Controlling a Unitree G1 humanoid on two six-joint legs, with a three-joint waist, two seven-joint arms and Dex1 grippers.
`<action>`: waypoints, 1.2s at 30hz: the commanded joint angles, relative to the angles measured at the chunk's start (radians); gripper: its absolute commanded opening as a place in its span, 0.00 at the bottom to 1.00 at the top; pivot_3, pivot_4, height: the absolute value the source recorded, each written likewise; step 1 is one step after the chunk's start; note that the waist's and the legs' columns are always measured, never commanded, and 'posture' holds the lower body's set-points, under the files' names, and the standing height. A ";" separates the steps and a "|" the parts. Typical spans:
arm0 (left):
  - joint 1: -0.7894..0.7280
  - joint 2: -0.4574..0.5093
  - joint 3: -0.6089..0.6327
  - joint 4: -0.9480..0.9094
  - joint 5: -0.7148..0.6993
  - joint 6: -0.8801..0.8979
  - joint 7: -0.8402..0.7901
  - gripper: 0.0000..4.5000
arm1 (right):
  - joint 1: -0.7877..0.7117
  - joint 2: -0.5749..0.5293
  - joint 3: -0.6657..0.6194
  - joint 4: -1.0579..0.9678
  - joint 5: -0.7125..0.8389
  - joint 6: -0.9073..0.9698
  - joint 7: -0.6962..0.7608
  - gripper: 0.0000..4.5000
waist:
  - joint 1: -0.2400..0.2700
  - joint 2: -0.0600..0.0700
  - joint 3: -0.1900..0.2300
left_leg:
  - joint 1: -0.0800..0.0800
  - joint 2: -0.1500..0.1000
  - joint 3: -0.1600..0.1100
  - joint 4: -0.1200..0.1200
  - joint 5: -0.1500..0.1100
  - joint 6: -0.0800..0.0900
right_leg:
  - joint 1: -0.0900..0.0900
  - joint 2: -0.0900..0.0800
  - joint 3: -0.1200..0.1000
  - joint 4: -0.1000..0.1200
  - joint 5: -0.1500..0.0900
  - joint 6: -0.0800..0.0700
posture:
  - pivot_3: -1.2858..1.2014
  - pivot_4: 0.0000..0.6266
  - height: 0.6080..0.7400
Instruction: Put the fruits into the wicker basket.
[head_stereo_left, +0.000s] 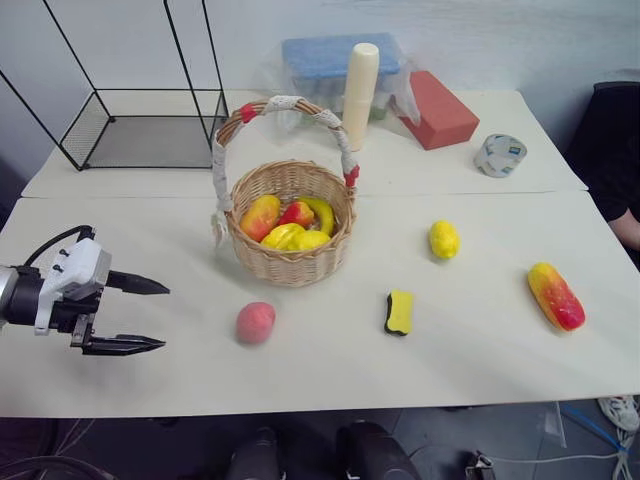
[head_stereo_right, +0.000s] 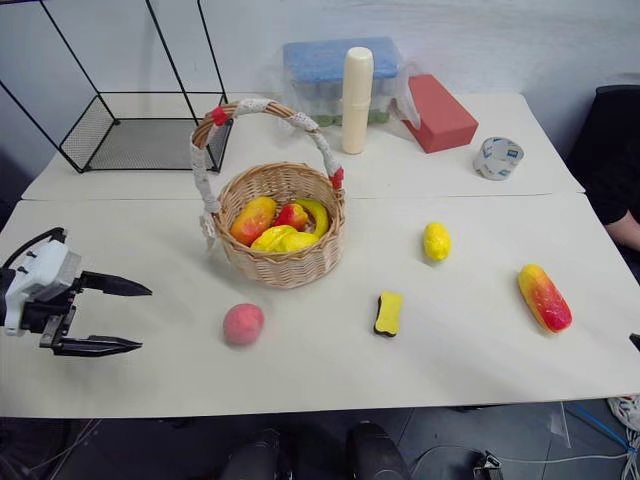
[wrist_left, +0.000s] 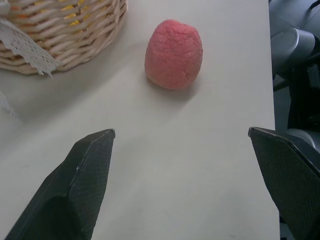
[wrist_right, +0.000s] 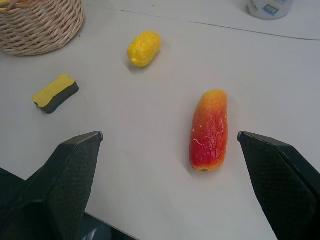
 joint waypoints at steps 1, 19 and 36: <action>-0.012 0.003 0.012 -0.001 -0.007 -0.006 0.000 1.00 | 0.000 -0.023 -0.023 0.006 -0.007 -0.018 0.015 0.99 | 0.000 0.001 0.000 | 0.000 0.000 0.000 0.000 0.000 0.000 | 0.000 0.000 0.000 0.000 0.000 0.000 | 0.52 0.24 1.00; -0.137 -0.036 -0.035 0.010 -0.038 0.031 0.043 1.00 | -0.009 -0.017 -0.019 -0.066 -0.055 -0.036 -0.003 0.99 | -0.001 0.001 0.001 | 0.000 0.000 0.000 0.001 0.000 0.000 | 0.000 0.000 0.000 0.001 0.000 0.000 | 0.52 0.24 1.00; -0.536 -0.172 -0.349 -0.190 -0.161 0.190 -0.075 1.00 | -0.672 -0.036 0.985 -0.516 -0.128 -0.045 -0.234 0.99 | -0.002 0.005 0.004 | -0.007 0.001 -0.001 0.012 0.000 0.000 | -0.006 0.002 0.001 0.008 0.001 0.002 | 0.52 0.24 1.00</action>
